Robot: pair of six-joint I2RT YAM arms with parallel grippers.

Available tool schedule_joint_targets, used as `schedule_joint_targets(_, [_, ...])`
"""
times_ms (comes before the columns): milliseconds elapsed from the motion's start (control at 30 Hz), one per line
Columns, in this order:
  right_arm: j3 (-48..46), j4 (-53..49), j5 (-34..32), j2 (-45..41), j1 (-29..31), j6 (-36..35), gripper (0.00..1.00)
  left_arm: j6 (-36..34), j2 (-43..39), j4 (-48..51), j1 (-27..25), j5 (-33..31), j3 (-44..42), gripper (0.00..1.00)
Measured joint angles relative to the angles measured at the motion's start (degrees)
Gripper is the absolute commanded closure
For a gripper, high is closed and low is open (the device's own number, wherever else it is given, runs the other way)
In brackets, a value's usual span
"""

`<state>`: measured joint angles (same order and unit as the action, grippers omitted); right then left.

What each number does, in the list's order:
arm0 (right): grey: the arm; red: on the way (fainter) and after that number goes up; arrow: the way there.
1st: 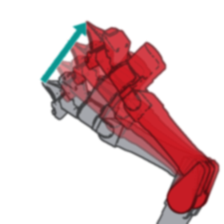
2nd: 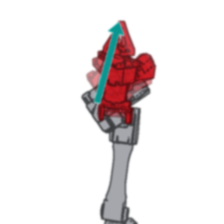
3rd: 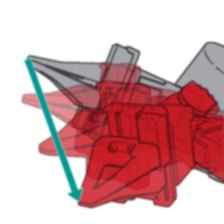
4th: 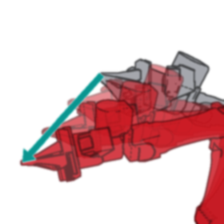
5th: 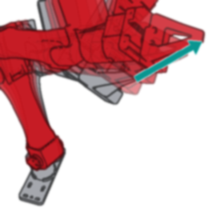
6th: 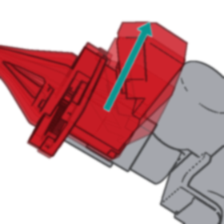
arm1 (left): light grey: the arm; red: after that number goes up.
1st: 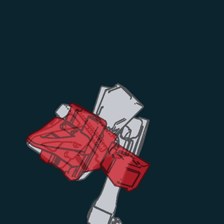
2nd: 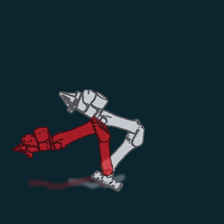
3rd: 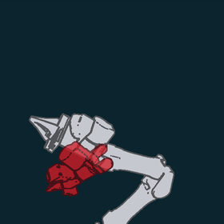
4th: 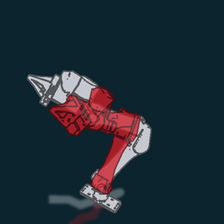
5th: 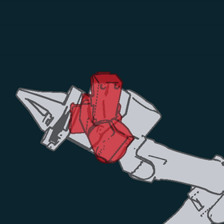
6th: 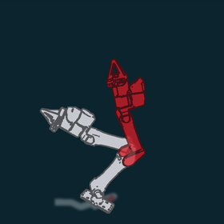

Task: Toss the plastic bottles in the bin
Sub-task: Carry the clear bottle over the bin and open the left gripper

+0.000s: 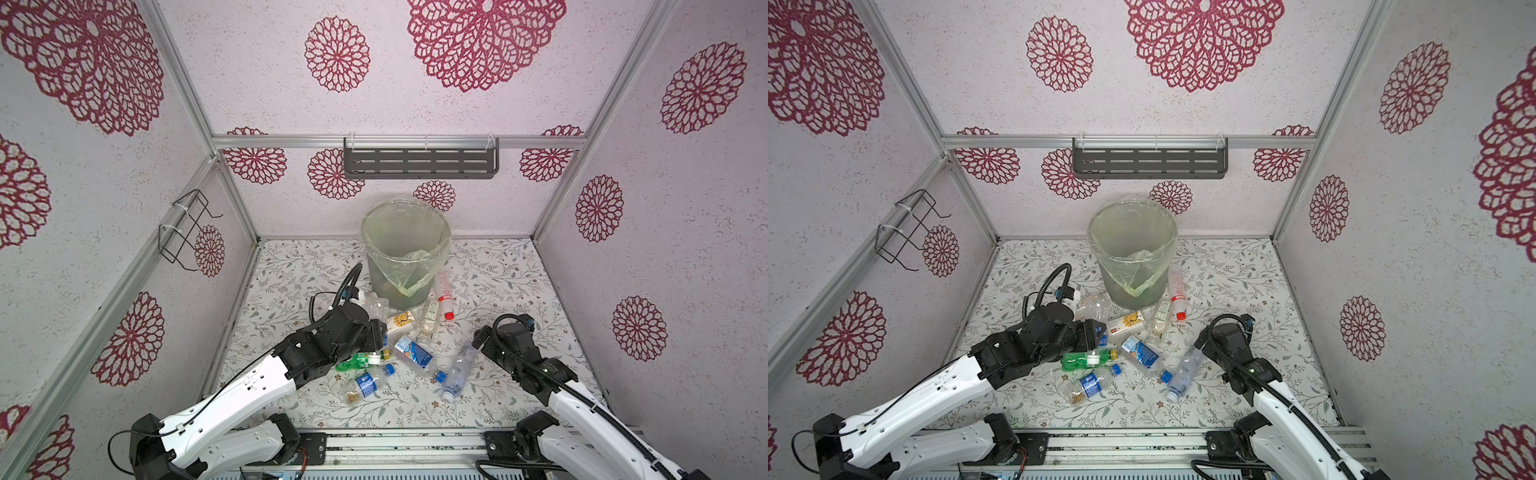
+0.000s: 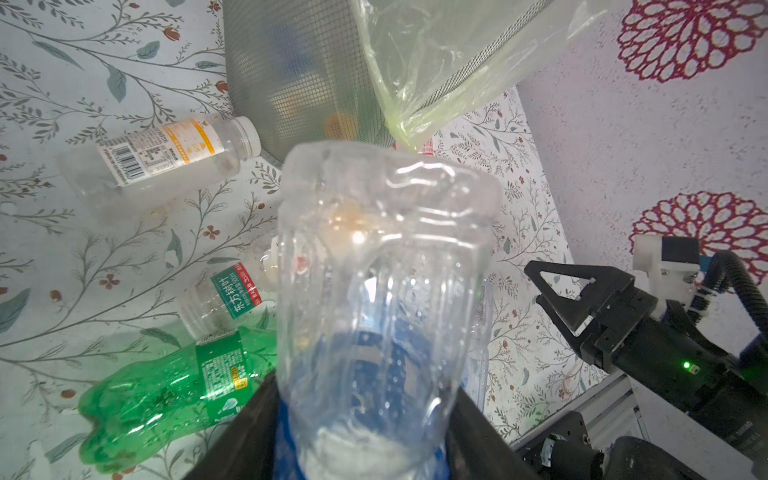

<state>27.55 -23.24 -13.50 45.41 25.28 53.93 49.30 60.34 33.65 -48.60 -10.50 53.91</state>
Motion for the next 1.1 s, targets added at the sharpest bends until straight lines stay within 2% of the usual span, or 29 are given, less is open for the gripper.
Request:
schedule_joint_targets(400, [0.1,4.7,0.3,5.6,0.0,-1.4,0.01,-0.2,-2.3,-0.4,5.9,0.5,2.7,0.41])
schedule_joint_targets(767, [1.1,6.5,0.9,7.9,-0.2,-2.0,0.01,-6.1,-4.0,0.1,9.9,1.7,8.4,0.41])
schedule_joint_targets(900, [1.9,7.3,1.3,8.2,-0.2,-2.3,0.01,-6.2,-6.6,-0.3,11.4,1.0,7.1,0.41])
schedule_joint_targets(1100, [1.9,8.3,1.8,8.1,-0.3,-2.4,0.01,-4.5,-11.5,-1.4,13.1,-0.3,0.0,0.41])
